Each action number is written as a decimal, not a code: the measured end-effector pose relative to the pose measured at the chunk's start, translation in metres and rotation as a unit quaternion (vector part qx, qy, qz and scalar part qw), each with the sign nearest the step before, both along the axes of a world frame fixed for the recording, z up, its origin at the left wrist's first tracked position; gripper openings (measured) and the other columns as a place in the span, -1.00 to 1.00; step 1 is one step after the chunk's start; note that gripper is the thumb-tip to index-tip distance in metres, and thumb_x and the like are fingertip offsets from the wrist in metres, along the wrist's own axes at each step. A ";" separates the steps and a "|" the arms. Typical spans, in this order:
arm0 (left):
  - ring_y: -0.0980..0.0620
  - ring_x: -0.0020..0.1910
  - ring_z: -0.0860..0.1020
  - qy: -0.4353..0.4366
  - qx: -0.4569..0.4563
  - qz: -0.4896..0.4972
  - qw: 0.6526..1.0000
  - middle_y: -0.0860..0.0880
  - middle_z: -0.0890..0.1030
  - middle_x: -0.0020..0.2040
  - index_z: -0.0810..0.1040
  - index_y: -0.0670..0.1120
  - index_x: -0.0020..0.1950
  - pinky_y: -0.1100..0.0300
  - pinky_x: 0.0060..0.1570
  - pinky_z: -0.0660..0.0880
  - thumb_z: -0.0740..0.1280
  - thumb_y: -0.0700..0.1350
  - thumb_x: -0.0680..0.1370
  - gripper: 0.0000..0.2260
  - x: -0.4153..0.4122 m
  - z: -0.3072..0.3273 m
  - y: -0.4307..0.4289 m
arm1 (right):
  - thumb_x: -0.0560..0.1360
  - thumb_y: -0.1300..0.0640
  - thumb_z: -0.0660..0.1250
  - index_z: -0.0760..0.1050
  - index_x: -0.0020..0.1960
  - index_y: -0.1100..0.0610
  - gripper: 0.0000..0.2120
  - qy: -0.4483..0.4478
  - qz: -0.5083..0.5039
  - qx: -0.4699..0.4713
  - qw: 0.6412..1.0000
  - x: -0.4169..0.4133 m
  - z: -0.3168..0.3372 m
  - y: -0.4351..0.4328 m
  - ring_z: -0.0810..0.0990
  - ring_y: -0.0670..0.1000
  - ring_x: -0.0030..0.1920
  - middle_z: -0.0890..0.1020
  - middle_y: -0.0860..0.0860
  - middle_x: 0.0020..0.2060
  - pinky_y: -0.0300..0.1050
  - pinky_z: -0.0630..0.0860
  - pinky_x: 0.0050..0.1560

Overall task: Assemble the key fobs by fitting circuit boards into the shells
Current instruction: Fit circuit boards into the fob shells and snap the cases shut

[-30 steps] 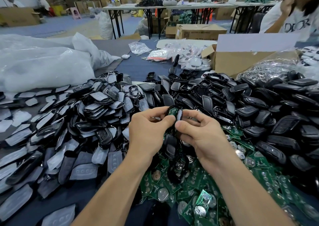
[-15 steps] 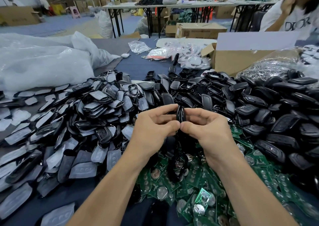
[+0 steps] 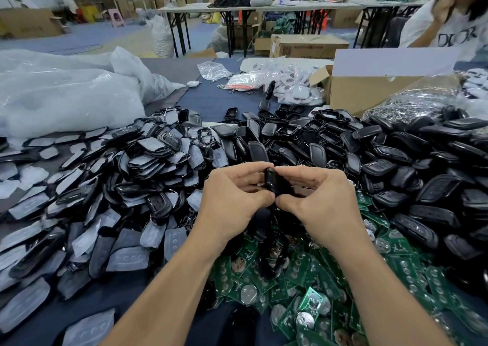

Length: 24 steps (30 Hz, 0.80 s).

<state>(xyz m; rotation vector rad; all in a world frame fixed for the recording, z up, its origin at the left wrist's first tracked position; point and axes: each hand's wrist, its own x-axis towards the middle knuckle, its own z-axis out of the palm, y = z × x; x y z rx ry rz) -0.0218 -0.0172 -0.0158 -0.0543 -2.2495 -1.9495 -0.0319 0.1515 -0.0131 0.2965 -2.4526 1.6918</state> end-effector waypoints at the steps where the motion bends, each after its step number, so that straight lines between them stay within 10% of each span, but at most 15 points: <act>1: 0.09 -0.09 0.75 -0.001 0.001 0.000 1.000 0.07 0.78 -0.08 0.74 0.13 0.06 0.27 -0.06 0.64 0.52 -0.44 0.37 -0.51 0.000 0.000 0.000 | 0.30 0.27 0.61 0.74 0.06 -0.19 -0.54 0.000 -0.001 0.002 1.000 0.000 0.000 0.000 0.70 -0.28 -0.04 0.74 -0.30 -0.14 -0.42 0.57 0.07; 13: 0.03 -0.08 0.76 -0.010 0.029 0.004 1.000 0.02 0.78 -0.07 0.77 0.16 0.00 0.16 -0.10 0.67 0.59 -0.26 0.40 -0.68 0.000 0.003 -0.002 | 0.33 0.25 0.63 0.72 0.09 -0.22 -0.54 -0.010 0.004 0.026 1.000 0.000 -0.005 -0.002 0.70 -0.25 0.00 0.75 -0.27 -0.08 -0.22 0.64 0.12; 24: -0.05 -0.15 0.76 0.003 0.056 0.039 0.998 -0.07 0.77 -0.20 0.80 0.07 -0.11 0.18 -0.17 0.67 0.50 -0.26 0.55 -0.78 0.000 0.004 -0.001 | 0.37 0.30 0.57 0.54 0.06 -0.49 -0.32 0.046 -0.019 0.042 0.998 0.016 0.001 -0.017 0.58 -0.48 -0.17 0.55 -0.60 -0.31 -0.59 0.43 -0.23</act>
